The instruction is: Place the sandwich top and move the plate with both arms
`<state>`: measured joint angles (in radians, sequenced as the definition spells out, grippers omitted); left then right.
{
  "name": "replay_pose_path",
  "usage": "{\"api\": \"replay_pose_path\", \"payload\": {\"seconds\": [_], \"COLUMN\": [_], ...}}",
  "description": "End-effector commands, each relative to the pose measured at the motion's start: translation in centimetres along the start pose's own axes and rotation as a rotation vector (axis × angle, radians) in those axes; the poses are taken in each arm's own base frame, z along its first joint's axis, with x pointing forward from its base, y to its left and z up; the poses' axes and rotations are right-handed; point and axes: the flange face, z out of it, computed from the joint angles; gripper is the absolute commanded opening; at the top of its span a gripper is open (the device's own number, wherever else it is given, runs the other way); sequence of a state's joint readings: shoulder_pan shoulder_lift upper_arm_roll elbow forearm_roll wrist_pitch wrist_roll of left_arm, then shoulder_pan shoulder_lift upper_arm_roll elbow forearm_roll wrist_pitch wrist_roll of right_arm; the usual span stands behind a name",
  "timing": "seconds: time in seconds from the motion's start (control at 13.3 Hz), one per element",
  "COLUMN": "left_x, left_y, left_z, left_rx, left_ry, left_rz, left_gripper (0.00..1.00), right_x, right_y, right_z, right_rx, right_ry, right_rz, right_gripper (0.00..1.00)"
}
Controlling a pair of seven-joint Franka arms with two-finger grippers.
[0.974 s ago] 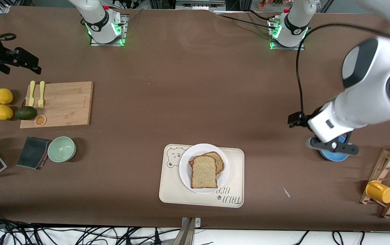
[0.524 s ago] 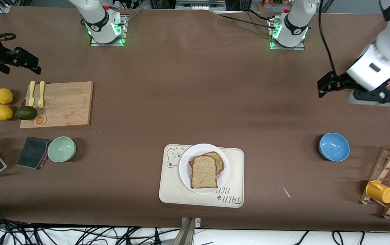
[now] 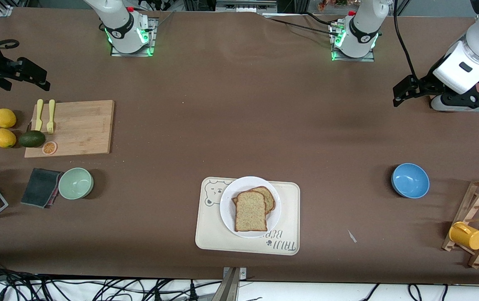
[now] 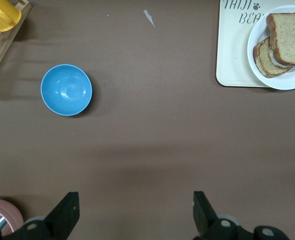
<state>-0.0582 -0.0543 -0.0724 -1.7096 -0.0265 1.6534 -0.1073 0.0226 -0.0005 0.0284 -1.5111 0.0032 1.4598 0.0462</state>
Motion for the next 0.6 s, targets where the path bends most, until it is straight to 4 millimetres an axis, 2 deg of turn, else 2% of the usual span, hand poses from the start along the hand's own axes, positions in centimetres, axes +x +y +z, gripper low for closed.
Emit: {"api": "replay_pose_path", "payload": {"seconds": [0.0, 0.52], "left_x": [-0.34, -0.46], "left_y": [0.39, 0.21], "left_z": [-0.14, -0.1], "left_rx": [0.006, 0.007], "left_ry": [0.008, -0.008], "left_rz": [0.025, 0.02], "left_gripper": [1.0, 1.0], "right_x": [-0.57, -0.75], "right_y": [-0.07, -0.4], "right_z": [-0.88, -0.69], "right_rx": [0.001, -0.006], "right_ry": [0.003, -0.016], "right_rz": [-0.002, -0.007], "right_gripper": [1.0, 1.0]}}
